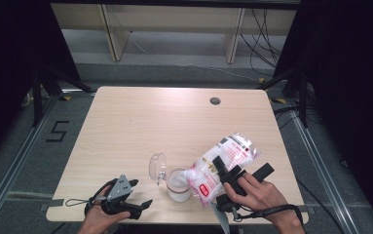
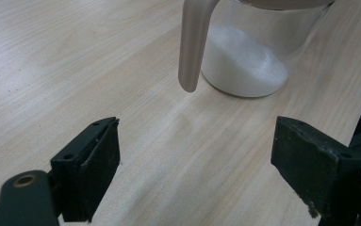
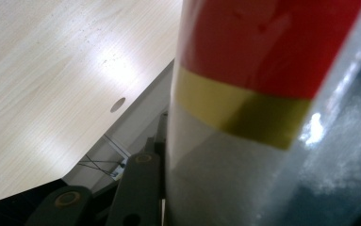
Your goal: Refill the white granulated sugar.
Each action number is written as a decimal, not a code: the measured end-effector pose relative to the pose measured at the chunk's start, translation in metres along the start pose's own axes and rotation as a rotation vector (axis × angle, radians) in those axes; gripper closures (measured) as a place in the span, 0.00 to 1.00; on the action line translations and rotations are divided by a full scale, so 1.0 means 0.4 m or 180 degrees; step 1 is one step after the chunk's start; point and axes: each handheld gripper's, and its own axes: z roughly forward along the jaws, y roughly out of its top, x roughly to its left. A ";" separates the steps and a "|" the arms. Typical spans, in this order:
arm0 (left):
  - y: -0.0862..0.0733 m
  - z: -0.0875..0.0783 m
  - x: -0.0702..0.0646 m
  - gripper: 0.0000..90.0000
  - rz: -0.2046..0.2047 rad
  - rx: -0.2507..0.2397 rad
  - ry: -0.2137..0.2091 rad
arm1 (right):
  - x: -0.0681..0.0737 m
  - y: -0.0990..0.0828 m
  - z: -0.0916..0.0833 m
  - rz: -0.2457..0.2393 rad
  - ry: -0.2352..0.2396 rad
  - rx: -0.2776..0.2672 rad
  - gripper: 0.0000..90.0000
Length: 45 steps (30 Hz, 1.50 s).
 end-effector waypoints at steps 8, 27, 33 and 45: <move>0.000 -0.001 0.000 0.18 -0.0019 -0.0012 0.0007 | 0.003 -0.004 -0.002 0.0072 0.0003 0.0022 0.79; 0.003 -0.001 0.004 0.18 0.0057 -0.0002 -0.0013 | 0.005 -0.001 0.002 0.0042 0.0008 -0.0037 0.80; 0.004 0.002 -0.001 0.18 0.0085 0.0033 -0.0023 | 0.011 0.005 0.004 0.0043 0.0039 -0.0070 0.80; 0.005 -0.002 -0.002 0.18 0.0051 0.0022 -0.0017 | 0.011 0.005 0.005 0.0033 0.0023 -0.0056 0.80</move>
